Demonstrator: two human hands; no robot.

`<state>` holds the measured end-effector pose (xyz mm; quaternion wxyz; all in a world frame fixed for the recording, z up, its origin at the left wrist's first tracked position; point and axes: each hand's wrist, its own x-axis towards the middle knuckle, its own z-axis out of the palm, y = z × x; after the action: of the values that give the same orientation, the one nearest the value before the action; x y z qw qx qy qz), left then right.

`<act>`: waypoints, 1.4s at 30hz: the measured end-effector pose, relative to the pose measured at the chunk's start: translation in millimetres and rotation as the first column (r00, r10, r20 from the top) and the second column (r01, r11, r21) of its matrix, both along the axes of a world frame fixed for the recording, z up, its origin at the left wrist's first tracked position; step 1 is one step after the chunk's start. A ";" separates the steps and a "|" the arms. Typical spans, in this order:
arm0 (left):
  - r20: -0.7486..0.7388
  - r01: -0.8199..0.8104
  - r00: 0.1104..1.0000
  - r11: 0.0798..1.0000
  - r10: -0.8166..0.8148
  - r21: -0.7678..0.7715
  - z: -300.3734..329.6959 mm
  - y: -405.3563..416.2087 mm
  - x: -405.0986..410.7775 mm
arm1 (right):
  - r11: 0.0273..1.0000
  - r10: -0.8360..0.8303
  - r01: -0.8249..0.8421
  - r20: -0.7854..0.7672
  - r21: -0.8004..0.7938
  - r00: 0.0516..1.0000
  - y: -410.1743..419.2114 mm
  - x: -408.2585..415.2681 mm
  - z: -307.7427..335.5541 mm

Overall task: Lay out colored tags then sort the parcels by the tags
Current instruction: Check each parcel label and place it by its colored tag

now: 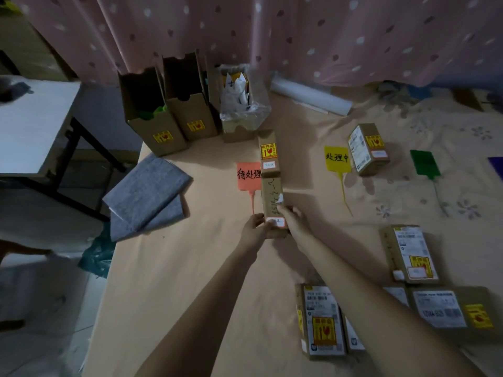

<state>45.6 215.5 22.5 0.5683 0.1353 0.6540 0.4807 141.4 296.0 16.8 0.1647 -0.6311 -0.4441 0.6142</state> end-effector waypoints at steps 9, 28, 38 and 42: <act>-0.039 0.004 0.999 1.000 -0.003 0.009 -5.1 10.2 0.2 | 1.000 -0.023 0.023 0.021 0.016 1.000 11.9 -7.8 -9.8; -0.086 0.013 0.996 1.000 -0.013 -0.006 3.0 30.0 -0.1 | 0.999 0.052 -0.053 0.060 0.011 0.997 35.5 -14.3 -12.4; -0.170 -0.008 0.986 0.999 0.000 -0.047 10.2 30.0 0.3 | 0.996 0.086 -0.088 0.074 0.023 0.994 31.9 -4.7 -4.8; -0.179 -0.038 0.983 0.998 0.030 -0.040 20.7 23.1 -2.4 | 0.994 0.100 -0.103 0.078 0.041 0.992 25.6 3.1 2.8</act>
<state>43.3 238.6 43.2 0.5018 0.1545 0.7146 0.4622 144.5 321.7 19.5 0.1303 -0.6267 -0.4954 0.5872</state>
